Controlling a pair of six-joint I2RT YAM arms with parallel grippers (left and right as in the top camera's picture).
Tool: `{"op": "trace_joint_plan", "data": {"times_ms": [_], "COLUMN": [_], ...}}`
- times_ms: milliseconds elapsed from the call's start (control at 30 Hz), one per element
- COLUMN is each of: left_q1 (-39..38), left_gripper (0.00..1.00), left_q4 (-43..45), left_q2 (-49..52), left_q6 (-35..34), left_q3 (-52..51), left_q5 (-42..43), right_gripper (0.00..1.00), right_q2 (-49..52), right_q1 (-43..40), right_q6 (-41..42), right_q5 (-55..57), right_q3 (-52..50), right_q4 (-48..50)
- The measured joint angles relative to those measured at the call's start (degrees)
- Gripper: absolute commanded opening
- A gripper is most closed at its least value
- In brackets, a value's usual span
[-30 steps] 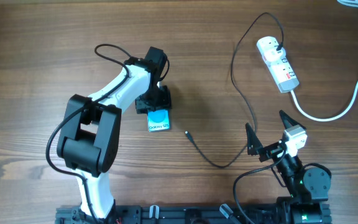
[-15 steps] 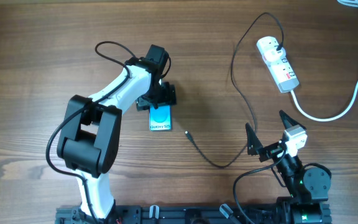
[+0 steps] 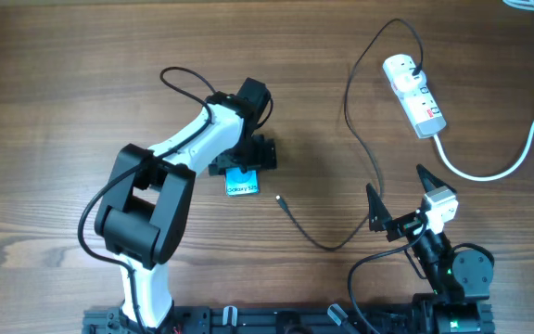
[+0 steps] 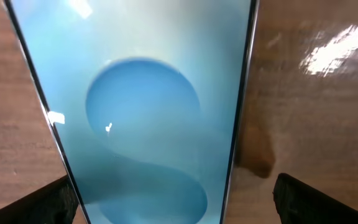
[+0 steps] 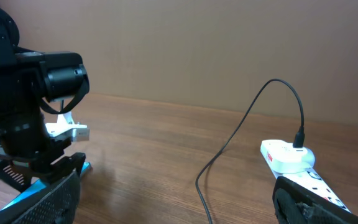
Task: Plug charger to phone and switch on socket
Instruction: 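Lift the phone with the left gripper and tilt it upright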
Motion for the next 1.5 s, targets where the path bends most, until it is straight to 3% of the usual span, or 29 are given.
{"op": "trace_joint_plan", "data": {"times_ms": [533, 700, 767, 1200, 1500], "left_q1": [-0.3, -0.3, -0.3, -0.4, -0.4], "left_gripper": [1.0, 0.85, 1.0, 1.0, 0.91], "left_q4": [3.1, 3.9, 4.4, 5.9, 5.1], "left_q2": [-0.7, -0.8, -0.9, -1.0, -1.0], "left_q6": [-0.5, -0.6, -0.6, -0.6, -0.4], "left_q3": [-1.6, -1.9, -1.9, -2.0, -2.0], "left_q5": [-2.0, -2.9, -3.4, -3.4, -3.7], "right_gripper": [1.0, 1.0, 1.0, 1.0, 1.0], "right_q2": [0.0, 0.0, 0.0, 0.0, 0.0], "right_q1": [0.0, 0.0, 0.0, 0.0, 0.0], "right_q6": [0.0, 0.0, 0.0, 0.0, 0.0], "right_q5": [0.0, 0.0, 0.0, 0.0, 0.0], "right_q3": [0.0, 0.0, 0.0, 0.0, 0.0], "right_q4": [0.0, 0.0, 0.0, 0.0, 0.0]}}
